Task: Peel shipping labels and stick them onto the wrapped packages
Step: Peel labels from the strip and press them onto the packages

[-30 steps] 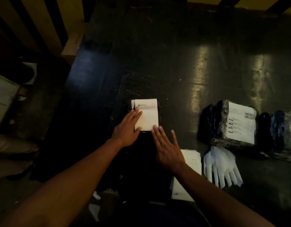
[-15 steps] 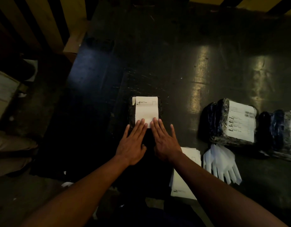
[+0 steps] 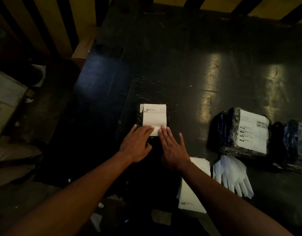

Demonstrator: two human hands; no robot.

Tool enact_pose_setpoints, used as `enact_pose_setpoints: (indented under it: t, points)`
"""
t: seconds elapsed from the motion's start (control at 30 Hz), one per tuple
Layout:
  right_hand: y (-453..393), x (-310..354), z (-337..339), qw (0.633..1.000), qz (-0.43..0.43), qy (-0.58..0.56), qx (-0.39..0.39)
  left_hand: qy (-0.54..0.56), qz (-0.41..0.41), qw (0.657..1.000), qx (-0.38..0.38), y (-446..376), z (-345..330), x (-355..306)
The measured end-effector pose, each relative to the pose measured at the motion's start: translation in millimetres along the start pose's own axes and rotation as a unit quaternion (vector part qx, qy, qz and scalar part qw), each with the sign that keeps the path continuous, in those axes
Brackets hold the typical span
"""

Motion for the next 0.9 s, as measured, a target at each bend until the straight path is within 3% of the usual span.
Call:
enact_pose_setpoints:
  t: [0.27,0.4,0.7,0.9]
  points:
    - [-0.3,1.1,2.1,1.000,-0.006,-0.007,0.014,0.024,0.035,0.997,-0.062,-3.4,18.7,12.6]
    - [-1.6,2.0,0.0,1.000,-0.011,-0.011,0.009,0.014,-0.035,0.999,0.016,-23.9,11.0,-1.5]
    - [2.7,2.6,5.8,0.999,-0.005,-0.021,0.027,0.001,0.068,0.998,-0.018,-28.9,27.3,24.9]
    - [-0.1,1.7,3.6,0.999,-0.009,-0.018,0.030,-0.011,-0.013,1.000,0.026,-58.2,28.1,-4.6]
Point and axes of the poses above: each hand's wrist, its own y-axis away from the middle knuckle, its own z-axis out of the back of the hand, x = y × z, the point moved 5 cm from there along -y, towards the middle knuckle, and after that the axes turned 10 degrees about x, right-handed, at the moved point
